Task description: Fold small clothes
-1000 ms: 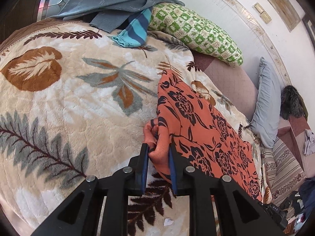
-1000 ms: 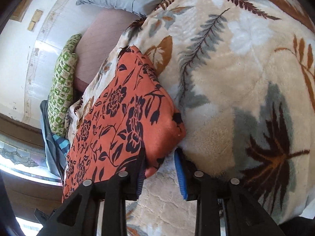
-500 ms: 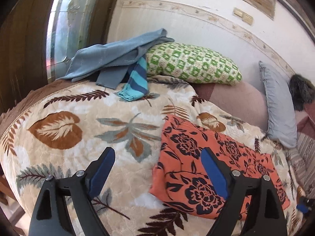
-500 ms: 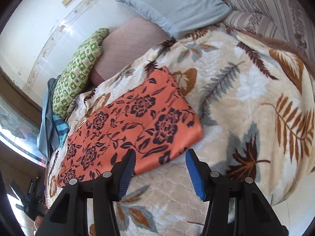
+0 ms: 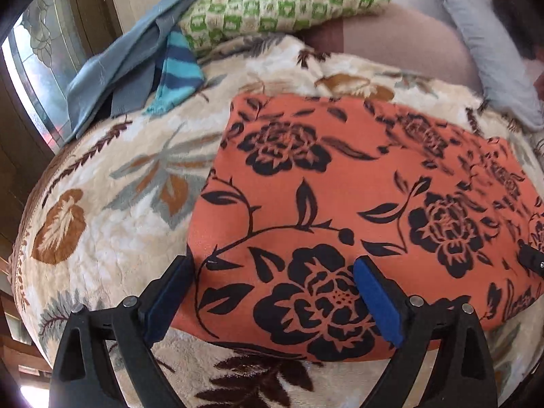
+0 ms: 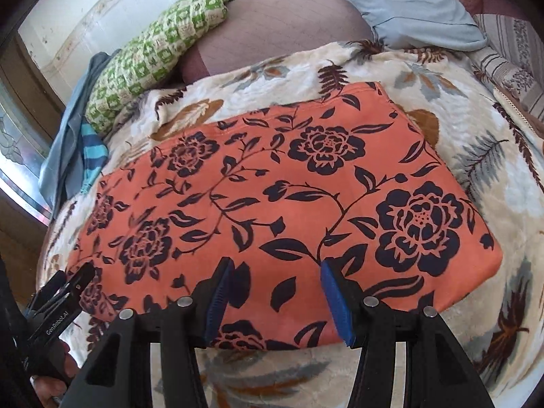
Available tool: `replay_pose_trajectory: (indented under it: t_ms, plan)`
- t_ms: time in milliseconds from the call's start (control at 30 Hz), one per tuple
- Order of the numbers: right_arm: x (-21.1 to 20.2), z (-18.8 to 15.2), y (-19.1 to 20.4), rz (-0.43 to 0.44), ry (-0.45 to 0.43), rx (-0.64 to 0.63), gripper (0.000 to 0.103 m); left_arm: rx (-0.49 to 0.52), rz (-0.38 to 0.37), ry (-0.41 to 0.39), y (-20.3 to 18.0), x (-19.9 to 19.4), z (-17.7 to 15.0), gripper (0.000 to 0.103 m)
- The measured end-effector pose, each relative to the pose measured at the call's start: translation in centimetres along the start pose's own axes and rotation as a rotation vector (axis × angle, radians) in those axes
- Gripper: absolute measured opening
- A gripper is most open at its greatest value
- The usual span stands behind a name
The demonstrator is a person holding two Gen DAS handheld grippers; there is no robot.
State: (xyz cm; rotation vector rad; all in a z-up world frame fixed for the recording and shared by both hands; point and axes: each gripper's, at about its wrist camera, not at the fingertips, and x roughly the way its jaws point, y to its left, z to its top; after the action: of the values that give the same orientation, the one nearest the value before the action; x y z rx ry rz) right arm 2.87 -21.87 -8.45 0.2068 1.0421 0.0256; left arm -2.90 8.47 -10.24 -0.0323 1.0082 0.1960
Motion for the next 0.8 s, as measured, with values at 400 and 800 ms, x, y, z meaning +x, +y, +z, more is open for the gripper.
replay_pose_trajectory:
  t_ms: [400, 800]
  plan:
    - [1.7, -0.9, 0.7, -0.057, -0.005, -0.119, 0.064, -0.041, 0.053, -0.052, -0.4, 0.7, -0.7, 0.103]
    - [2.2, -1.0, 1.5, -0.101, -0.019, -0.167, 0.066, -0.068, 0.053, -0.073, -0.2, 0.5, -1.0, 0.103]
